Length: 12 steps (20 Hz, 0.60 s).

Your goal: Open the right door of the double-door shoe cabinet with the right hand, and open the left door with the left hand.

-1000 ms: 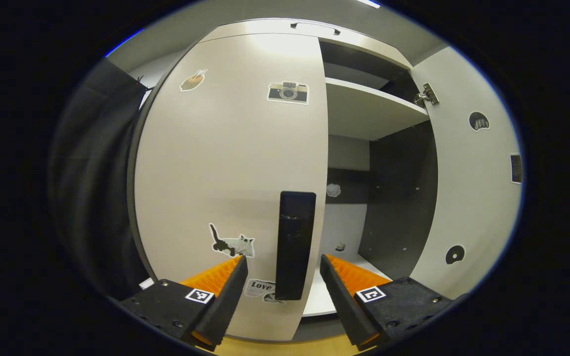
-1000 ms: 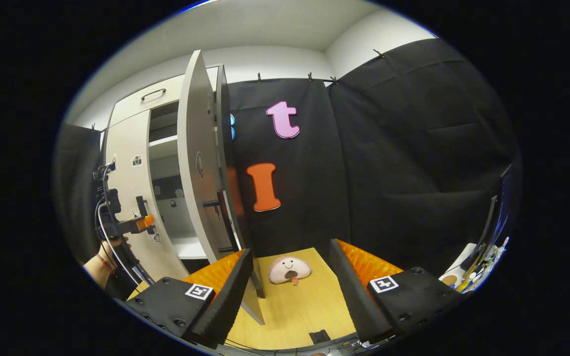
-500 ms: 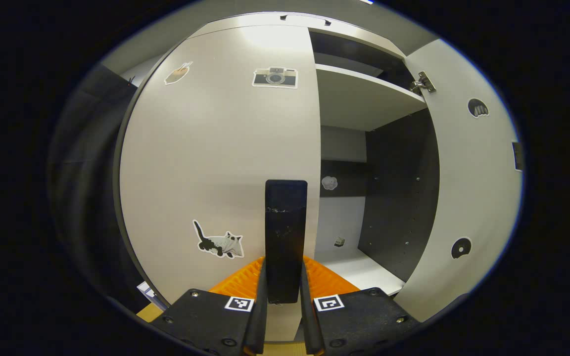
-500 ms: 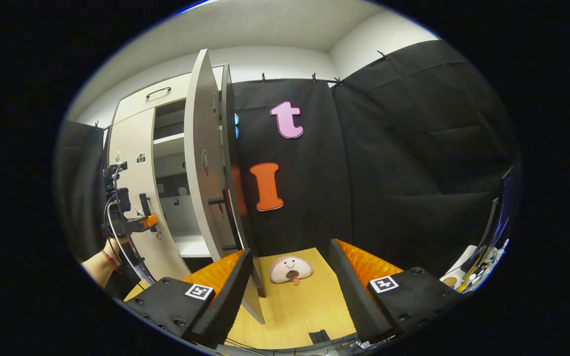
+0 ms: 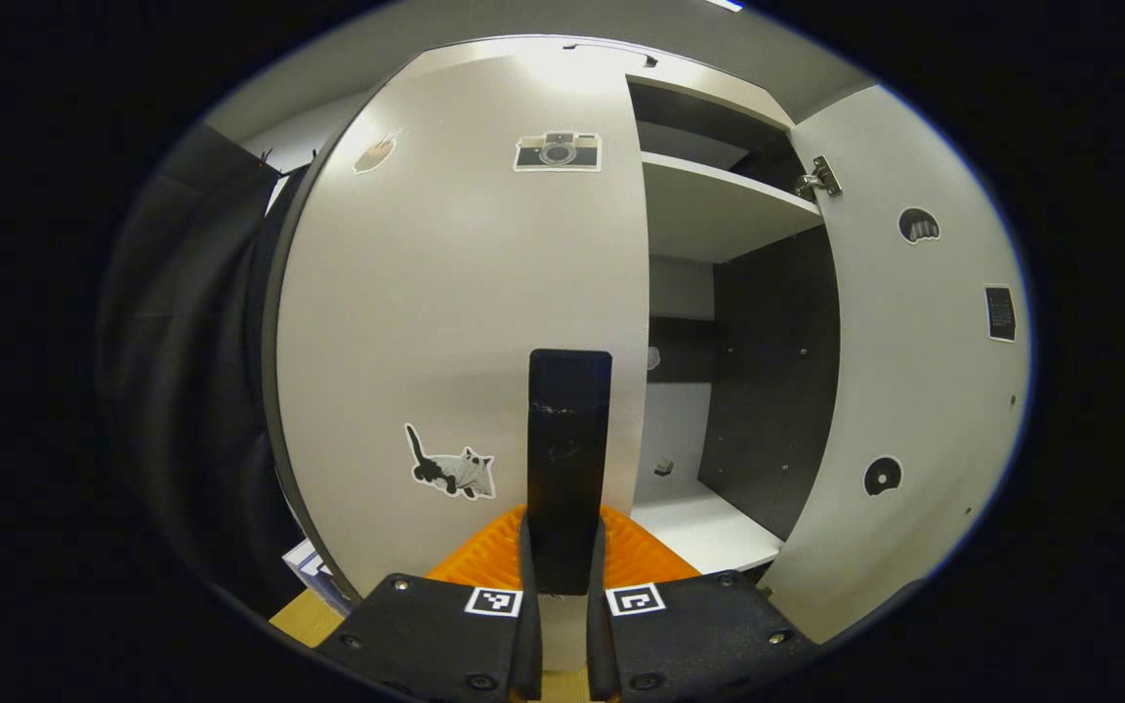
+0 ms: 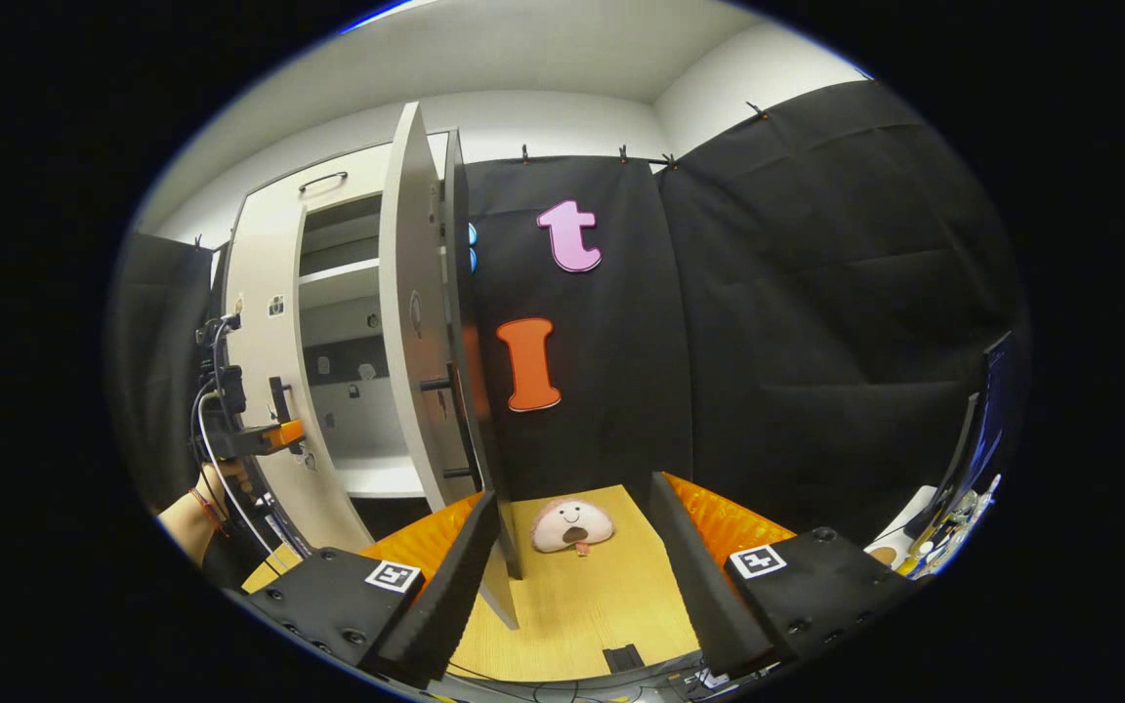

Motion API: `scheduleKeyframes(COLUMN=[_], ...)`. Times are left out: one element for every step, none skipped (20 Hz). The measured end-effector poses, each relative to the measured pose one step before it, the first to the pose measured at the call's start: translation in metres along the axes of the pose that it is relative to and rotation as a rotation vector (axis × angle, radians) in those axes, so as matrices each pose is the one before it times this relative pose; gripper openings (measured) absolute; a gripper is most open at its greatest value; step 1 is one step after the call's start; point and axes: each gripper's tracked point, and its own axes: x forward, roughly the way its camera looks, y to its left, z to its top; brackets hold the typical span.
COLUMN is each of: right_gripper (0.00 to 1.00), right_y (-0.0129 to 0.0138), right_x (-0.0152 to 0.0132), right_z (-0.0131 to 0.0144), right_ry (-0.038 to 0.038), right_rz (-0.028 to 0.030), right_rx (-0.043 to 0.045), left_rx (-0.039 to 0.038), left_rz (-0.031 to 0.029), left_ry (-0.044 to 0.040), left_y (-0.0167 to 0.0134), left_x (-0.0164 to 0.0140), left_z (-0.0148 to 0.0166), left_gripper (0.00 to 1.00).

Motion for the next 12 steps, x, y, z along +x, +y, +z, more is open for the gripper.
scheduleKeyframes(right_gripper=[0.99,0.99,0.99,1.00,1.00,1.00,1.00,1.00,0.99,0.99,0.99,0.99], right_y=[0.00205,0.00310,0.00374,0.00225,0.00329,0.00478,0.00478,0.00230,0.00099,0.00164,0.00292,0.00197], right_x=[-0.00288,-0.00218,-0.00357,-0.00319,-0.00338,-0.00347,-0.00352,-0.00172,-0.00133,-0.00021,-0.00049,-0.00077], right_z=[-0.00296,-0.00172,-0.00174,-0.00102,0.00050,0.00072,0.00063,0.00051,0.00028,0.00078,-0.00025,-0.00148], right_ry=[0.00775,0.00610,0.00401,0.00005,-0.00399,-0.00541,-0.00424,-0.00440,-0.00344,-0.00314,-0.00090,0.00194], right_rz=[0.00652,0.00969,0.00917,0.00342,0.00254,0.00765,0.00605,-0.00278,-0.00969,-0.00538,-0.00161,-0.00046], right_rx=[-0.00879,-0.00913,-0.00909,-0.00761,-0.00609,-0.00811,-0.01069,-0.00882,-0.00351,-0.00028,0.00046,0.00246], left_rx=[0.00567,0.00280,-0.00366,-0.00462,-0.00358,-0.00178,-0.00212,-0.00299,0.00115,0.00385,0.00202,0.00130], left_rz=[0.00325,0.00299,0.00499,0.00448,-0.00048,-0.00586,-0.00927,-0.00681,-0.00421,-0.00360,-0.00269,-0.00523], left_ry=[-0.00270,-0.00158,-0.00372,-0.00301,-0.00071,0.00141,0.00086,0.00089,0.00078,0.00236,0.00071,0.00113], left_y=[0.00140,0.00262,0.00187,0.00082,0.00134,0.00224,0.00088,0.00076,0.00072,0.00005,0.00071,0.00044], left_x=[-0.00209,-0.00243,-0.00284,-0.00344,-0.00251,-0.00412,-0.00220,-0.00222,-0.00257,-0.00201,-0.00153,-0.00049], left_z=[-0.00012,-0.00018,0.00073,-0.00007,0.00052,0.00150,0.00014,-0.00042,0.00037,-0.00046,0.00043,-0.00022], left_gripper=[0.18,0.18,0.18,0.18,0.18,0.18,0.18,0.18,0.18,0.18,0.15,0.15])
